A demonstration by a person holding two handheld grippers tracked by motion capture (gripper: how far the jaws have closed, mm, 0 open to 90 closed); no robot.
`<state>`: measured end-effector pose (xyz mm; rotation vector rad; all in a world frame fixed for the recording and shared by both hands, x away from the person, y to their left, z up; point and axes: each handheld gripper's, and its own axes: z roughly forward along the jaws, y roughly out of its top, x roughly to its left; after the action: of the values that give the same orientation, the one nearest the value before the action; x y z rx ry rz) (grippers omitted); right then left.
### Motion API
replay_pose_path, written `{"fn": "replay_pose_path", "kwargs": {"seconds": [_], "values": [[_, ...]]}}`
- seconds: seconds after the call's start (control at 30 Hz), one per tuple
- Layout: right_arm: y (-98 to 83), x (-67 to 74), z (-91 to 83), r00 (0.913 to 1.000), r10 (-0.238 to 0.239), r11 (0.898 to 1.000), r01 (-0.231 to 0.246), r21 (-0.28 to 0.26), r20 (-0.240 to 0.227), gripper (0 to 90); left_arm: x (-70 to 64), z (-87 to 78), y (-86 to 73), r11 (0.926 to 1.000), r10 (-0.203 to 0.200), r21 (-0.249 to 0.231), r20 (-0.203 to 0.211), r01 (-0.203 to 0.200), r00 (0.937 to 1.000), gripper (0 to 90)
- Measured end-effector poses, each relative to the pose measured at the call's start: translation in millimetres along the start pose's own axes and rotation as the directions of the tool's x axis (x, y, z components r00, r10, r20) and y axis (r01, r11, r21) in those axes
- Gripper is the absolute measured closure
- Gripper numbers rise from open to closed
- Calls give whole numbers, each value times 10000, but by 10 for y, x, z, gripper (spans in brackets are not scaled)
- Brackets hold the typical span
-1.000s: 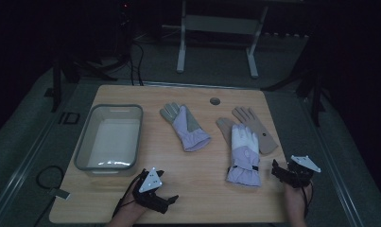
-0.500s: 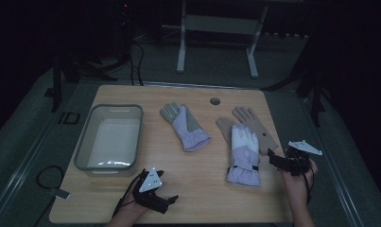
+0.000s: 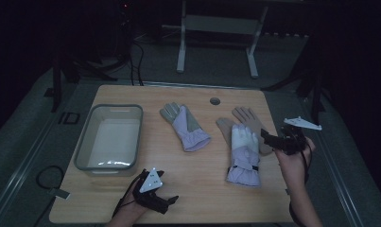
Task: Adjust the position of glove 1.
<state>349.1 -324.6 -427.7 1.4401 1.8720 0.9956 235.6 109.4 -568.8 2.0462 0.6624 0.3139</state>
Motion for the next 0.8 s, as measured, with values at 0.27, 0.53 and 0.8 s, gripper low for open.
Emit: {"fn": "replay_pose_path", "kwargs": {"seconds": [0.27, 0.53, 0.8], "values": [[257, 158, 199, 9990, -363, 9988, 371, 309, -261, 123, 0, 1, 0, 10000, 0, 5, 6, 0, 10000, 0], [421, 388, 458, 9950, -818, 9958, 840, 376, -571, 105, -14, 4, 1, 9999, 119, 39, -20, -119, 9999, 0], [563, 642, 638, 9879, -1063, 9929, 1115, 409, -1129, 135, -17, 7, 2, 9999, 131, 33, -1, -131, 9999, 0]]}}
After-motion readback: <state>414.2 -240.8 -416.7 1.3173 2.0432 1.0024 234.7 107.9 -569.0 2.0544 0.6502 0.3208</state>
